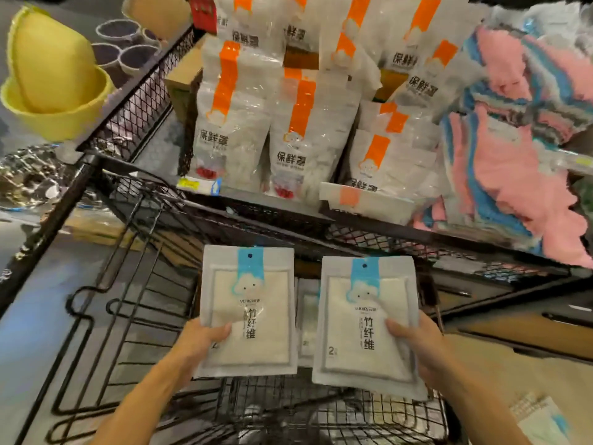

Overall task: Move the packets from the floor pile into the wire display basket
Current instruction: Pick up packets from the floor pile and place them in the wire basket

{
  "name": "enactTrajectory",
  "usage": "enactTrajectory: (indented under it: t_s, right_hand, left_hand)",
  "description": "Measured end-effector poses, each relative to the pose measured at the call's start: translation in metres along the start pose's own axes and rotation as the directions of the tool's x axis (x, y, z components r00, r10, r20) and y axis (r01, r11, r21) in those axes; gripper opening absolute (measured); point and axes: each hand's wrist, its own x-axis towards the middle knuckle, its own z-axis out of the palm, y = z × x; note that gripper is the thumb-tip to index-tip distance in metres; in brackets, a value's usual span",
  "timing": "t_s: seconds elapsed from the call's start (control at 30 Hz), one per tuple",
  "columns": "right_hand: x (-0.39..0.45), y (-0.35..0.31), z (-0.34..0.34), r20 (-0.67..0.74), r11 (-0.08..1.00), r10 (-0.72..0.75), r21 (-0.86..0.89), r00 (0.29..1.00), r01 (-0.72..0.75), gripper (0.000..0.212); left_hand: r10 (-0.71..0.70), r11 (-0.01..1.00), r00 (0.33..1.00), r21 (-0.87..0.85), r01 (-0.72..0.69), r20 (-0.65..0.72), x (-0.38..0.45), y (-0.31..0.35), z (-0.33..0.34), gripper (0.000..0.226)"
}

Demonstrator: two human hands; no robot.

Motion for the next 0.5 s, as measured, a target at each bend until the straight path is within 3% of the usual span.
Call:
enactTrajectory:
  t_s: [0.33,0.43,0.5]
  right_hand:
    - [0.154,0.12,0.003,-0.019,0.995,0.082,-0.062,0.996,-0.083,0.033]
    - [0.185,0.146,0.01,-0.007,0.99,0.103,-0.098,0.995,-0.103,0.05]
    - [0.2,0.161,0.013,-0.012,0.986,0.102,-0.134,0.995,-0.103,0.045]
  left_hand:
    - [-0.149,0.983,0.978,0.084,0.162,-0.147,0.142,-0.088,0.048,0.01]
    - [-0.182,0.976,0.974,0.097,0.195,-0.133,0.171,-0.109,0.058,0.031]
    - [-0.219,0.967,0.968,0.108,0.233,-0.123,0.184,-0.121,0.062,0.038]
